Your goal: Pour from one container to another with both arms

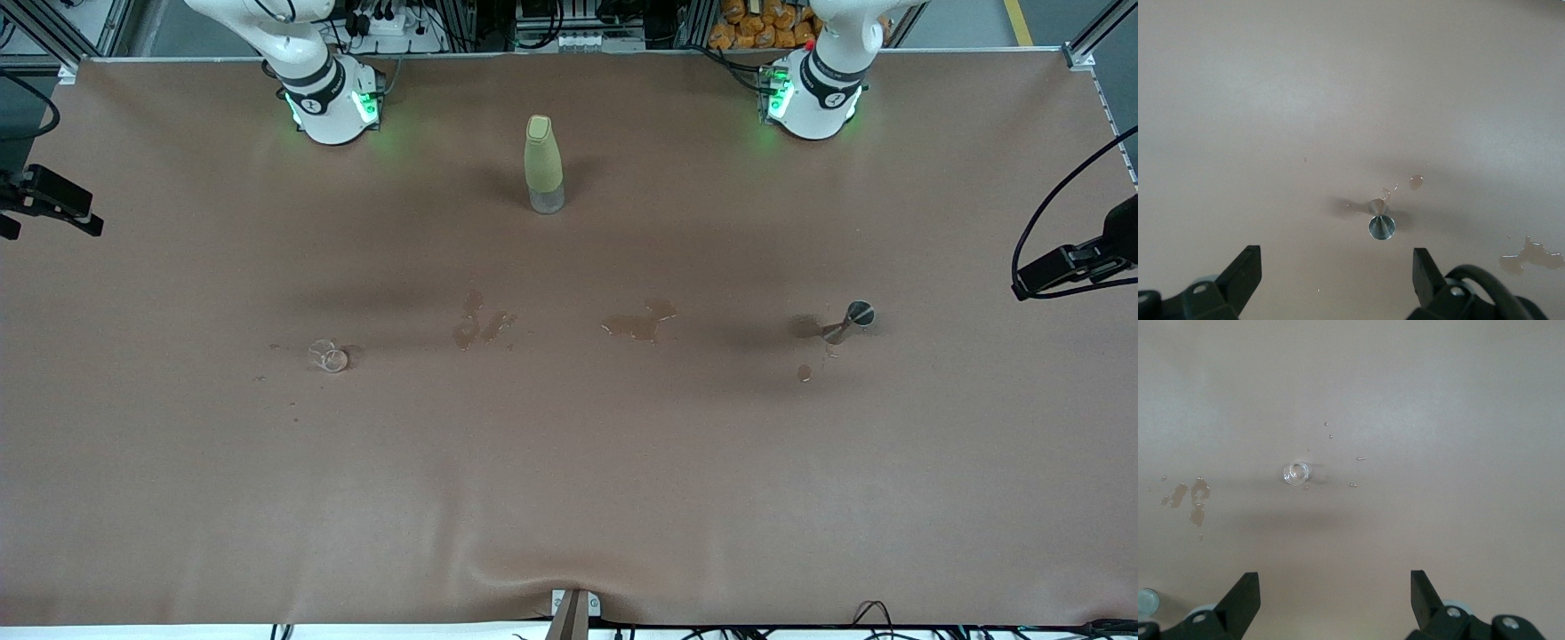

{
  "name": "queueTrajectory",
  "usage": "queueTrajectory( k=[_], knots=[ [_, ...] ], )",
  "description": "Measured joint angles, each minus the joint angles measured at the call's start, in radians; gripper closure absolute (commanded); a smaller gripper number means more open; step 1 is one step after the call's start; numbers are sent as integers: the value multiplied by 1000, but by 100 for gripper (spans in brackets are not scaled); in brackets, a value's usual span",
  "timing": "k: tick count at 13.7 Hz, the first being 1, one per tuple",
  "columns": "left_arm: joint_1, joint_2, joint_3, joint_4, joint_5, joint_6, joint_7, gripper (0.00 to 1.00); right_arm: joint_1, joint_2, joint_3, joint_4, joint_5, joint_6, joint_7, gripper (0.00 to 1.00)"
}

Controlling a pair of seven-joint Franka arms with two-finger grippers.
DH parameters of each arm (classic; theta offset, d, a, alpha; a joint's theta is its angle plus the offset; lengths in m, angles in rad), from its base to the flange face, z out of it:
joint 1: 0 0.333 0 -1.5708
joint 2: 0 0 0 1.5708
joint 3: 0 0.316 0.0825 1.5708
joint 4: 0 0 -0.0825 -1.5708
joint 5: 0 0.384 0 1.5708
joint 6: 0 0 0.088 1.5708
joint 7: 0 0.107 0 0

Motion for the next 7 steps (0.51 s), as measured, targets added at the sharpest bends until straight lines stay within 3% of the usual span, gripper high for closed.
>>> queueTrajectory(
  k=[7],
  knots=[
    [0, 0, 0, 0, 0, 0, 0, 0, 0, 0, -5, 0, 0, -10, -47, 0]
  ],
)
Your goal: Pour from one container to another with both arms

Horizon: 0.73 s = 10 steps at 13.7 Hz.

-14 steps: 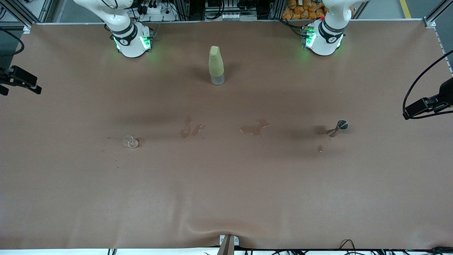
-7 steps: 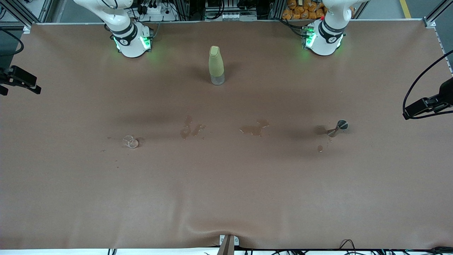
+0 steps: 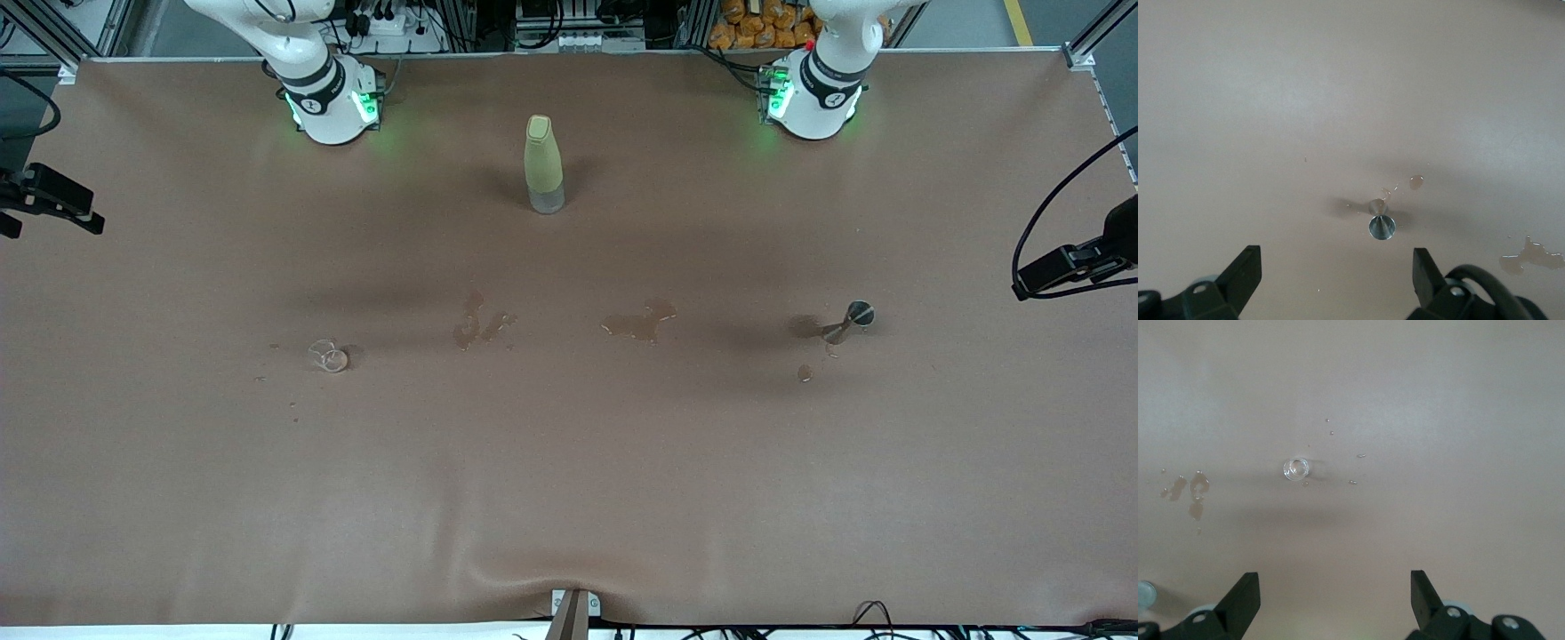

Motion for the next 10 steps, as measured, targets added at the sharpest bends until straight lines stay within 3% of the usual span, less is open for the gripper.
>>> queueTrajectory(
  k=[3, 10],
  knots=[
    [0, 0, 0, 0, 0, 0, 0, 0, -17, 0, -22, 3, 0, 0, -176, 0],
    [0, 0, 0, 0, 0, 0, 0, 0, -122, 0, -35, 9, 1, 0, -916, 0]
  ],
)
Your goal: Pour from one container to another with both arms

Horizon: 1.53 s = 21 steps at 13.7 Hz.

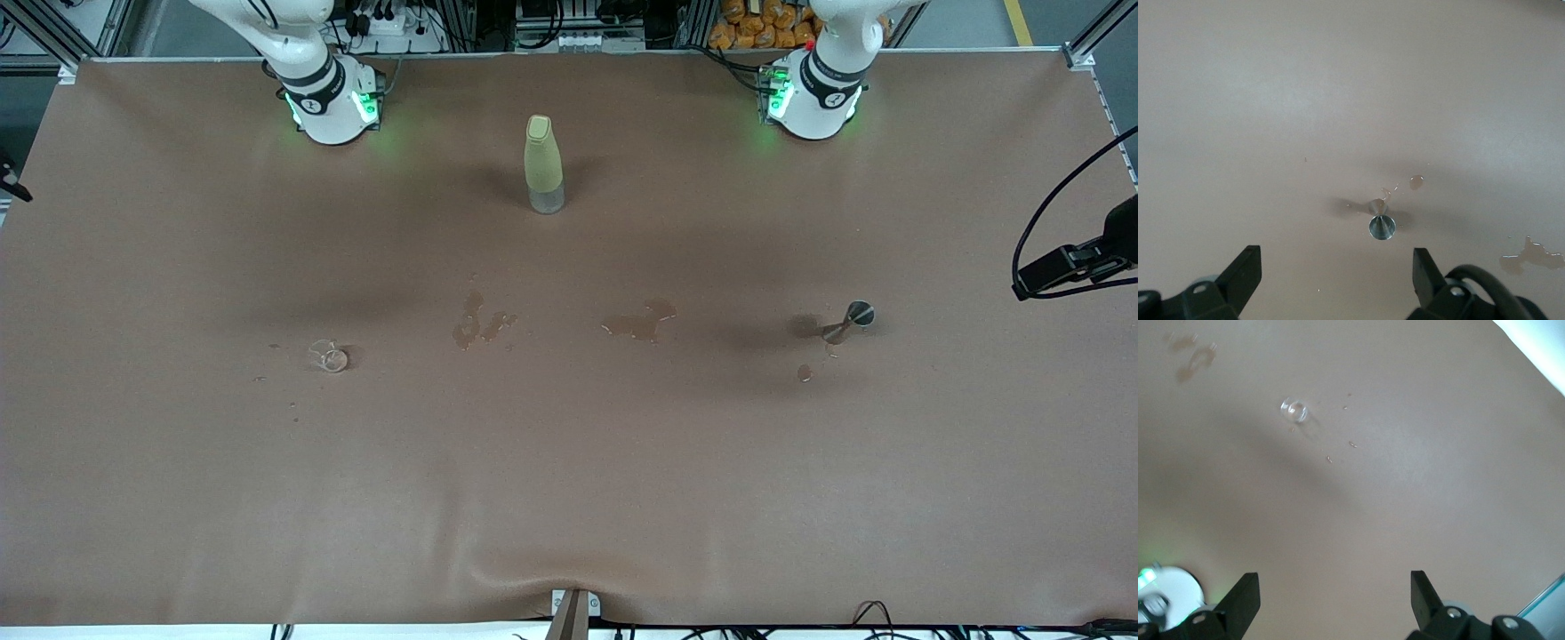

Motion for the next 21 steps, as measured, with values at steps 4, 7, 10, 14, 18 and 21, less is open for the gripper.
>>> queueTrajectory(
  k=[4, 7, 10, 14, 18, 21],
  knots=[
    [0, 0, 0, 0, 0, 0, 0, 0, -16, 0, -2, 0, 0, 15, -391, 0],
    [1, 0, 1, 0, 0, 0, 0, 0, -34, 0, -3, -2, 2, 42, -641, 0],
    [1, 0, 2, 0, 0, 0, 0, 0, -50, 6, -9, -21, 44, 76, -788, 0],
    [1, 0, 2, -1, 0, 0, 0, 0, -52, 26, -55, -105, 152, 140, -882, 0],
    [1, 0, 1, -1, -2, 0, 1, 0, -51, 72, -98, -230, 317, 219, -995, 0],
    [-1, 8, -1, -2, -16, 0, 27, 0, -36, 143, -137, -261, 443, 230, -1100, 0]
  ],
)
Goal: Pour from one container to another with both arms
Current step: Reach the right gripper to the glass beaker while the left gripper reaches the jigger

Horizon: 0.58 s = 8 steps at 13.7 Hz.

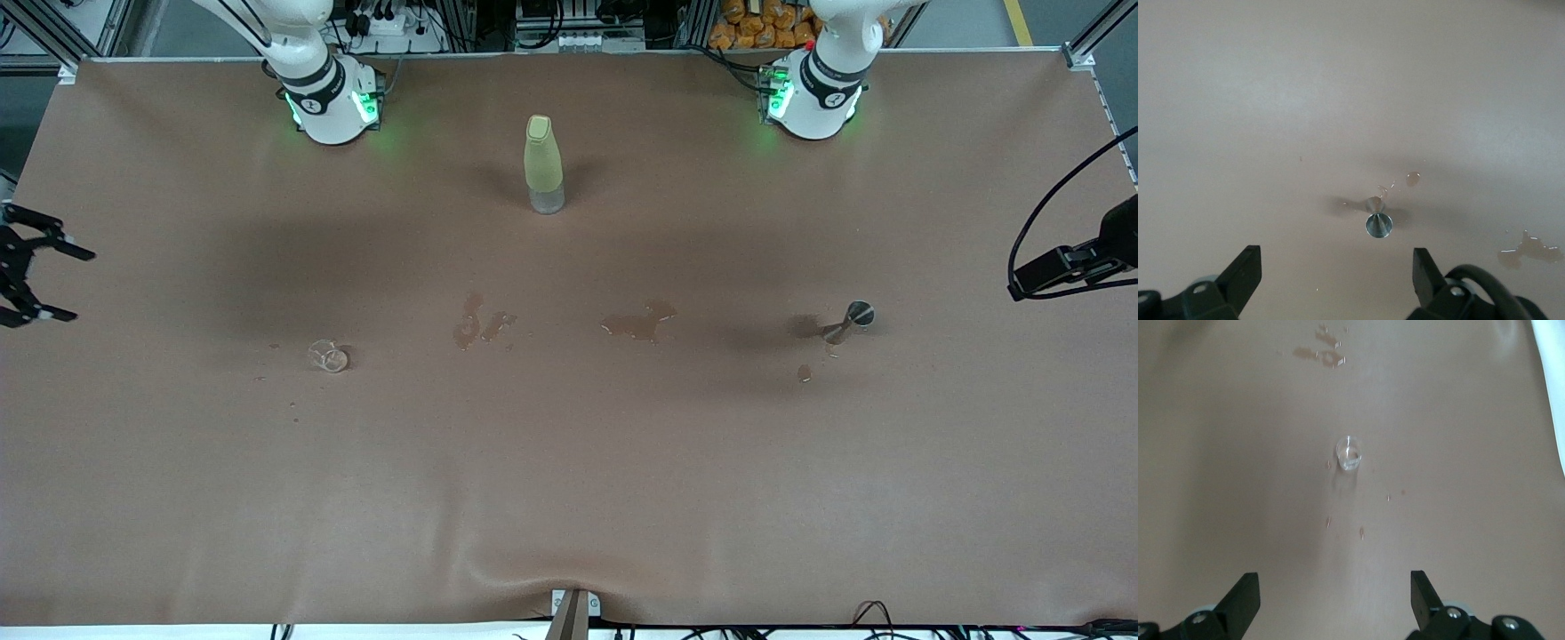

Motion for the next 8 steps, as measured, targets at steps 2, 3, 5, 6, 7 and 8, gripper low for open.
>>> queueTrajectory(
  k=[2, 3, 5, 6, 7, 8],
  knots=[
    [-1, 9, -1, -1, -33, 0, 10, 0, 10, 62, -35, -15, 97, 1, -88, 0],
    [0, 15, 0, -1, -66, 0, 34, 0, 12, 91, -46, -28, 147, 1, -131, 0],
    [1, 30, 1, -1, -110, 2, 151, 0, 12, 143, -57, -66, 241, 1, -208, 0],
    [3, 36, 2, -1, -129, 5, 212, 0, 12, 168, -58, -83, 285, 1, -247, 0],
    [5, 41, 5, -1, -161, 9, 263, 0, 13, 193, -59, -100, 330, 1, -288, 0],
    [9, 46, 9, -1, -192, 10, 310, 0, 13, 218, -60, -117, 375, 1, -328, 0]
  ],
)
